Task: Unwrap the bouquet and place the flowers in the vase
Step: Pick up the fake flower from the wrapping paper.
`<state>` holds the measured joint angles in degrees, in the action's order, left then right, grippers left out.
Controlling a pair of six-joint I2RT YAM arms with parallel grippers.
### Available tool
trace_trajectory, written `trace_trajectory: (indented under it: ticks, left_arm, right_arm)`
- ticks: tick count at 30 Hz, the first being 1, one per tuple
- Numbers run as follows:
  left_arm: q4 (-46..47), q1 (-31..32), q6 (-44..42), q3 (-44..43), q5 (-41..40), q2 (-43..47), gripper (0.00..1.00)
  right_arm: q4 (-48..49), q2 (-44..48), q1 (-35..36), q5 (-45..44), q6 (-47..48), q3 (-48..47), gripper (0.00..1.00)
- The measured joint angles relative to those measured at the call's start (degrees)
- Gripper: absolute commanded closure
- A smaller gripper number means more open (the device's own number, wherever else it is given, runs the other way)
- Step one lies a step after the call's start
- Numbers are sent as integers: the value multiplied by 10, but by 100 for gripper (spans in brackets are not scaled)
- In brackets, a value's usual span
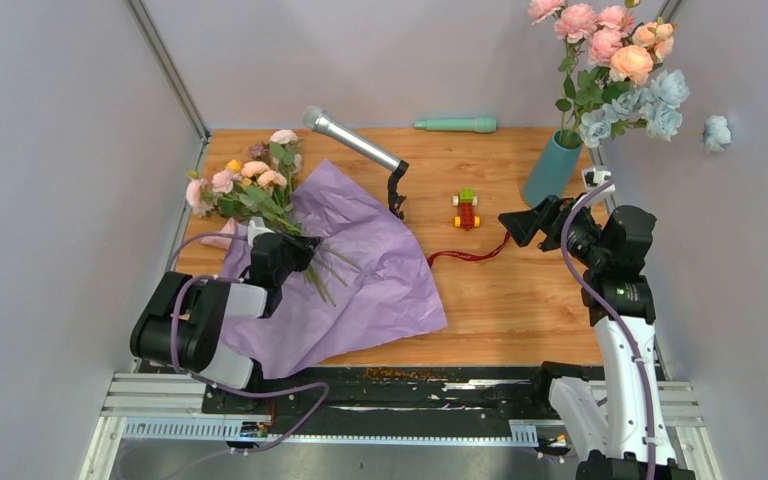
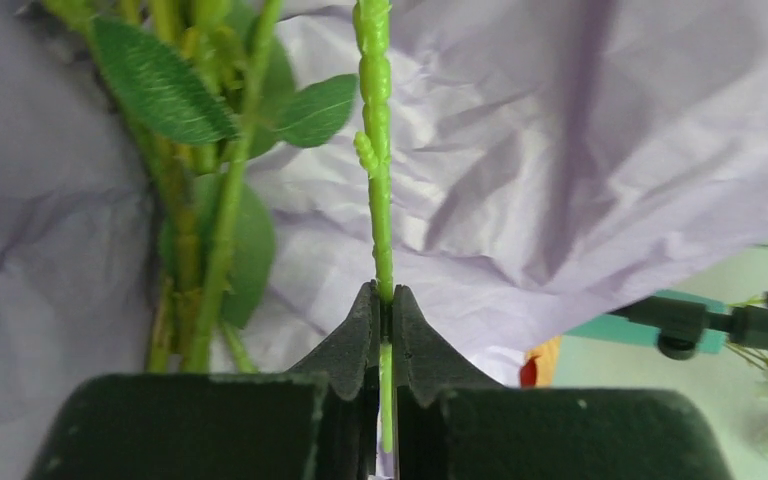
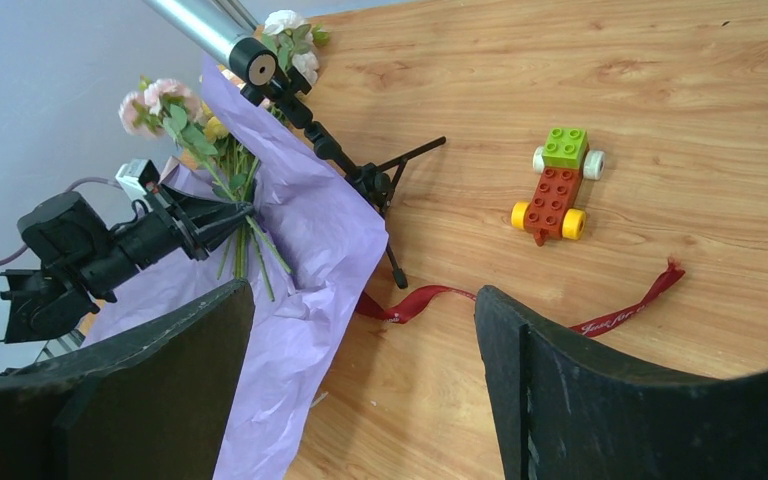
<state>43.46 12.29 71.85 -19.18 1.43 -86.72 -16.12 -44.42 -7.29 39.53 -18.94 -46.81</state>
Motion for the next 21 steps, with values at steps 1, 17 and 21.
trace_trajectory:
  ticks: [1, 17, 21]
  left_arm:
    - [0, 0, 0, 0, 0, 10, 99]
    - [-108, 0, -64, 18, -35, 259, 100]
    - [-170, 0, -123, 14, -31, 345, 100]
  right_arm:
    - [0, 0, 0, 0, 0, 0, 18]
    - [-8, -2, 0, 1, 2, 0, 16]
    - [-7, -7, 0, 26, 2, 0, 16]
